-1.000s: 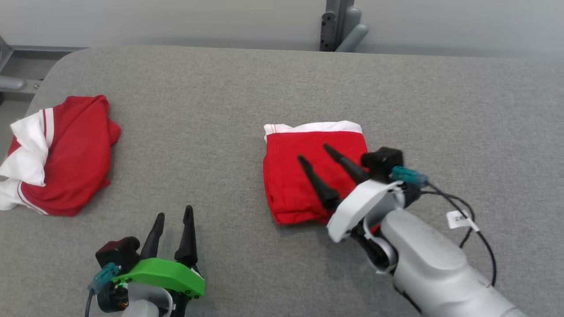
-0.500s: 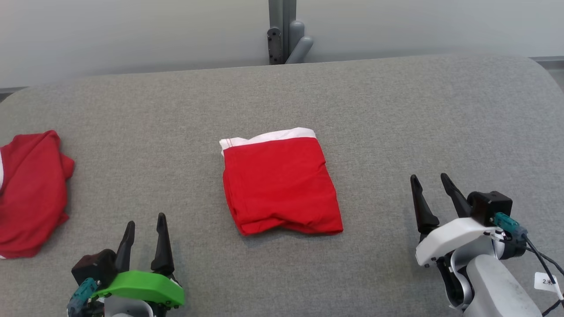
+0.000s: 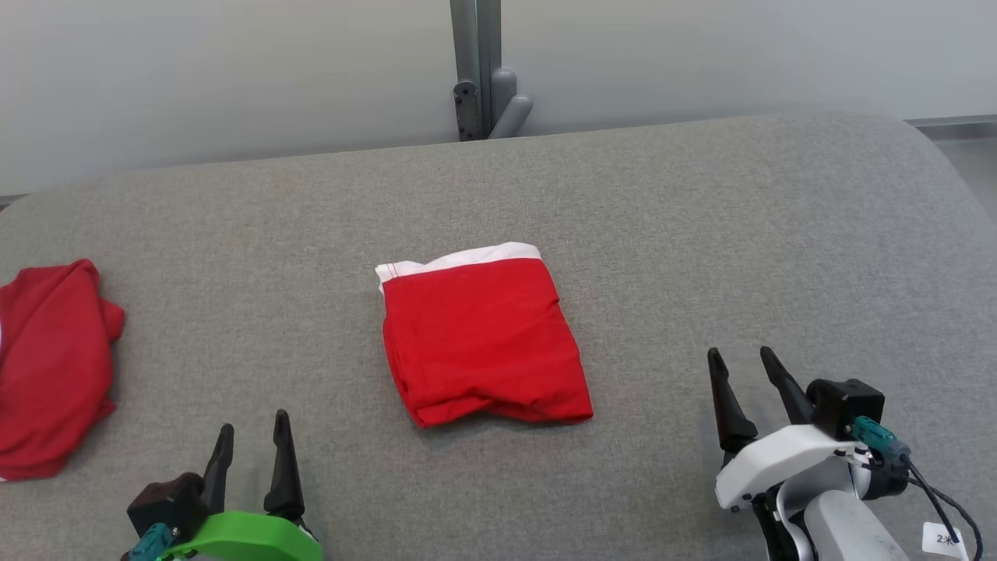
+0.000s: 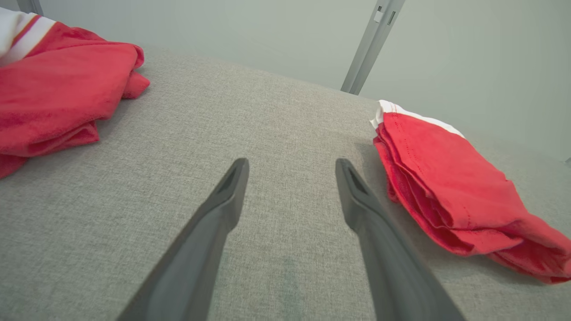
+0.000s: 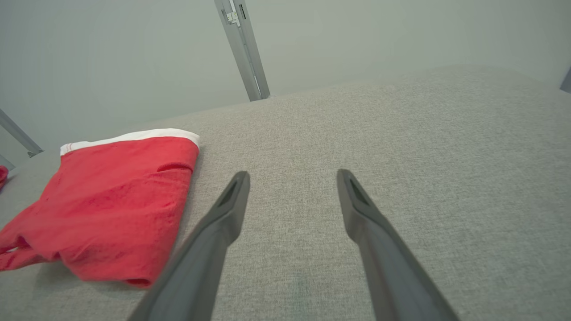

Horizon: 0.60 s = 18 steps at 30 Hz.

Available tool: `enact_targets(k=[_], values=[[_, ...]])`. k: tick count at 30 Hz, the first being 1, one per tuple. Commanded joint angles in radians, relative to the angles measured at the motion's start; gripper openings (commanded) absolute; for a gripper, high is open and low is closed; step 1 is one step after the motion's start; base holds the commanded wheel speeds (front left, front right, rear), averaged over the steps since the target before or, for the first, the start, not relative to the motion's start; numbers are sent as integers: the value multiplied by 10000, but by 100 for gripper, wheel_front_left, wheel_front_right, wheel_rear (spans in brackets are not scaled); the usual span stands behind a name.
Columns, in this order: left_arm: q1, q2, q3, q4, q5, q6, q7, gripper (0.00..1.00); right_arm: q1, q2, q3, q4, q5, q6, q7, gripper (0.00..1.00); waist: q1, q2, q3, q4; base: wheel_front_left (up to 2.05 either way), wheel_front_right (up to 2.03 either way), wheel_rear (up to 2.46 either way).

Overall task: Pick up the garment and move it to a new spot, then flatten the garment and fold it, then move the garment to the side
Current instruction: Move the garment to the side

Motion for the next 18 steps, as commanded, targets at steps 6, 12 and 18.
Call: enact_targets(k=[6,12,18], values=[[-409,40,-438,-88,199,36,0,100,-810,42,638,122,170,0,-30,100,0,0,726,594,0,0,0],[-846,40,-1055,-34,114,133,0,100,-2509,54,1775,1426,788,0,-29,100,0,0,1453,1452,0,0,0],[-964,40,-1254,53,-8,262,-2,100,-3777,80,2547,3634,1476,0,607,100,0,0,1674,2093,0,0,0]])
